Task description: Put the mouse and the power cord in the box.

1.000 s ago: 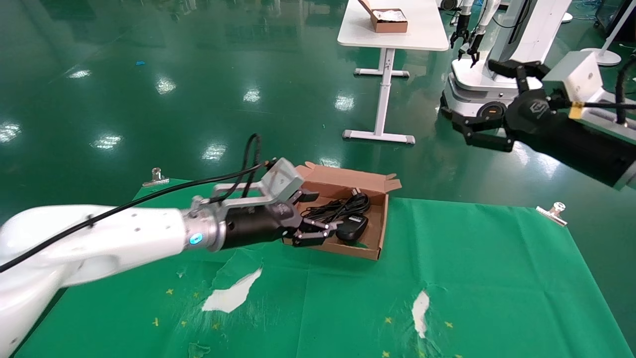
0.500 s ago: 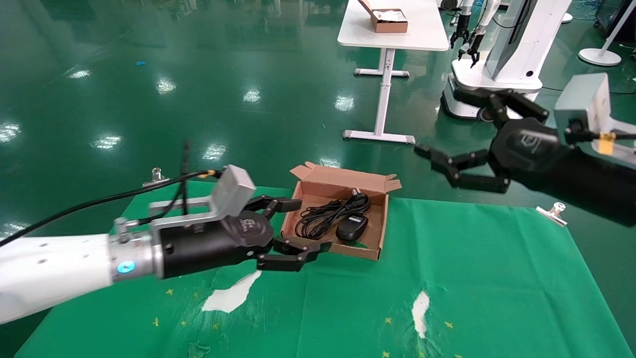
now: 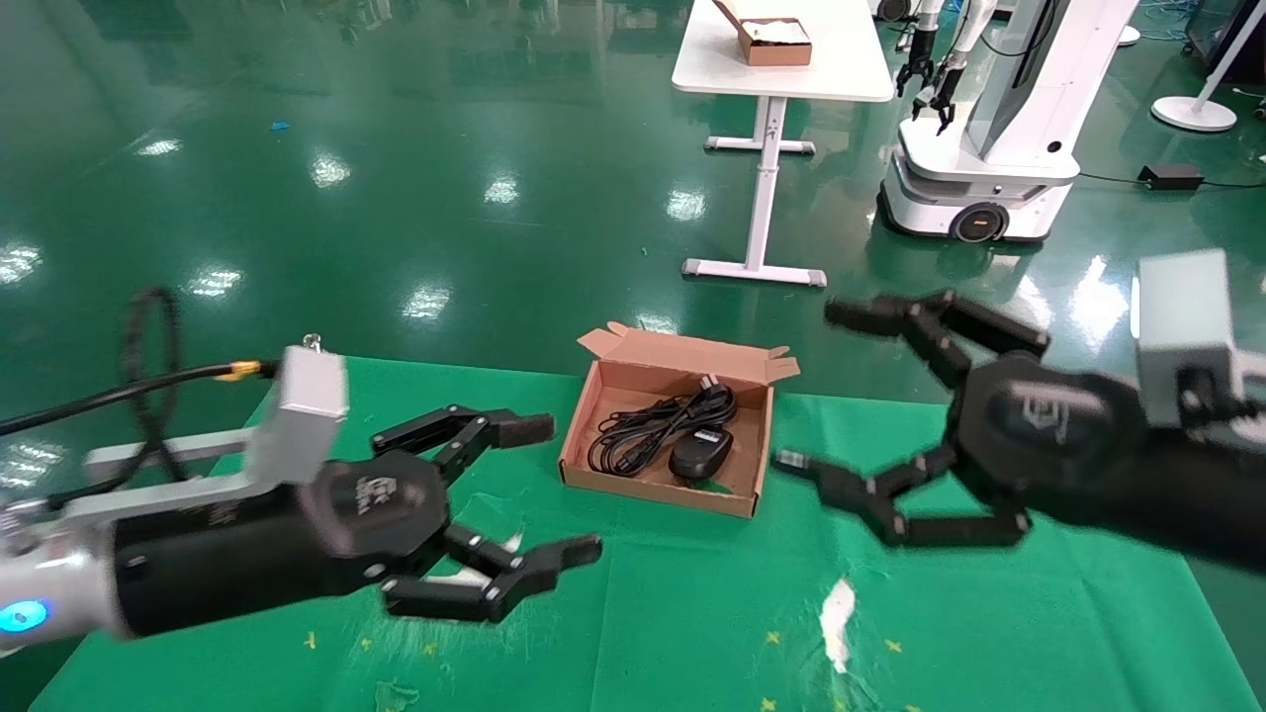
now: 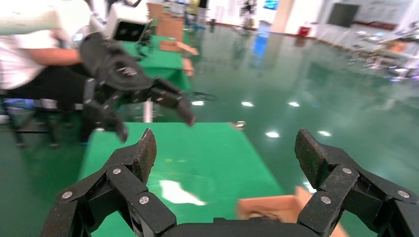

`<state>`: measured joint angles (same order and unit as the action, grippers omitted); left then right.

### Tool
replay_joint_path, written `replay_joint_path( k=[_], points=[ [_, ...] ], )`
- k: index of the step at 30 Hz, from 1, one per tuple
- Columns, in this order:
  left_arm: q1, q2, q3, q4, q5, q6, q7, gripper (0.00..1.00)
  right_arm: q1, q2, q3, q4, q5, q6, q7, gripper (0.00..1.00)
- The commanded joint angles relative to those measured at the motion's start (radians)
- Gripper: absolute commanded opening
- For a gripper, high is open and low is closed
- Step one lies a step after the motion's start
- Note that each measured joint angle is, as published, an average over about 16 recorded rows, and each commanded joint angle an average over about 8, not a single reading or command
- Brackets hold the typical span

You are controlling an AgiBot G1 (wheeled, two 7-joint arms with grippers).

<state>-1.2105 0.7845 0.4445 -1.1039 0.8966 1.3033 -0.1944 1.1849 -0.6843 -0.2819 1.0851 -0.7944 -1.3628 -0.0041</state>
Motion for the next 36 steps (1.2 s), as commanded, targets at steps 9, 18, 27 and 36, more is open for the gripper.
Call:
replay_joint_path(
  k=[9,18,27,36],
  points=[
    [0.099,-0.126,-0.120,-0.131,-0.121,0.140,0.005,1.00,-0.084,0.055,0.002,0.151,0.048,-0.101,0.145,1.00],
    [0.151,-0.193,-0.184,-0.201,-0.186,0.215,0.007,1.00,-0.118,0.077,0.002,0.221,0.068,-0.145,0.203,1.00],
    [0.147,-0.186,-0.178,-0.194,-0.180,0.207,0.007,1.00,-0.116,0.076,0.002,0.213,0.069,-0.141,0.198,1.00],
    [0.141,-0.179,-0.170,-0.186,-0.172,0.198,0.007,1.00,-0.113,0.075,0.002,0.205,0.067,-0.136,0.195,1.00]
  ],
)
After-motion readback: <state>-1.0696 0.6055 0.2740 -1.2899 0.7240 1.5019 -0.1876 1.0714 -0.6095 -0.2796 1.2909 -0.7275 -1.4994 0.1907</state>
